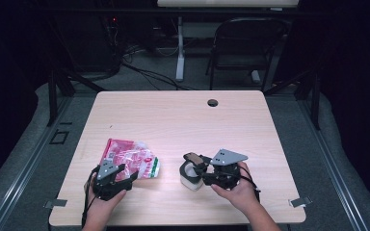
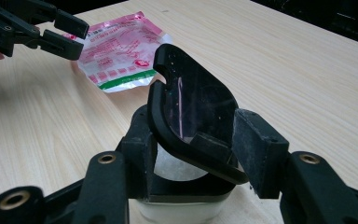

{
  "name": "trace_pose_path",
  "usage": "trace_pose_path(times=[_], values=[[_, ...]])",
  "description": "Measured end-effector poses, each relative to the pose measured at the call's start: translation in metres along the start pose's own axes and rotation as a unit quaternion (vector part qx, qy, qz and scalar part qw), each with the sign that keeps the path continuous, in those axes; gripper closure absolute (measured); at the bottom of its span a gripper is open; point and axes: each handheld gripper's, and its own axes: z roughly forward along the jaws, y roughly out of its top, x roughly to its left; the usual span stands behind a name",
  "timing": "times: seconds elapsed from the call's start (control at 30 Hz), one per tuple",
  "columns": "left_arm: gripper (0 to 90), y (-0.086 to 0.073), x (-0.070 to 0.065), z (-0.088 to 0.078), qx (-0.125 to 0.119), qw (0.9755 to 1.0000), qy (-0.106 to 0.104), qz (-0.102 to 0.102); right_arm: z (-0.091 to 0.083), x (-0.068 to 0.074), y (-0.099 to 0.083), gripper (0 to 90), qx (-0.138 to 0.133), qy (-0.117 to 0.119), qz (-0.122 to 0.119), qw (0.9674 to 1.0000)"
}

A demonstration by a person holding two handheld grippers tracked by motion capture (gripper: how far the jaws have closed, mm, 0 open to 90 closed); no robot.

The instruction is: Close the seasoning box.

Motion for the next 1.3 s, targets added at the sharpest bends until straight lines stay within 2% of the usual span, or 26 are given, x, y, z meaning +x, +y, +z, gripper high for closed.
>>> trace_pose_path(times=[0.3,0.63,0.8,1.07,1.3], values=[[38.9,0.0,0.0,0.0,0.001,1.0,-0.001,0.001,0.001,0.001,-0.001,49.6,-0.004,0.003,0.001,1.0],[38.9,0.0,0.0,0.0,0.002,1.0,-0.002,0.003,0.002,0.006,0.0,48.9,-0.004,0.004,-0.013,0.9999],[38.9,0.0,0.0,0.001,0.003,1.0,-0.002,0.003,0.004,0.011,0.001,49.0,0.002,0.015,-0.02,0.9997],[38.9,0.0,-0.001,0.001,0.004,1.0,0.0,0.003,0.007,0.014,0.0,48.7,0.003,0.016,-0.024,0.9996],[38.9,0.0,-0.001,0.002,0.004,1.0,0.0,0.004,0.011,0.018,-0.001,49.3,0.015,0.02,-0.032,0.9992]])
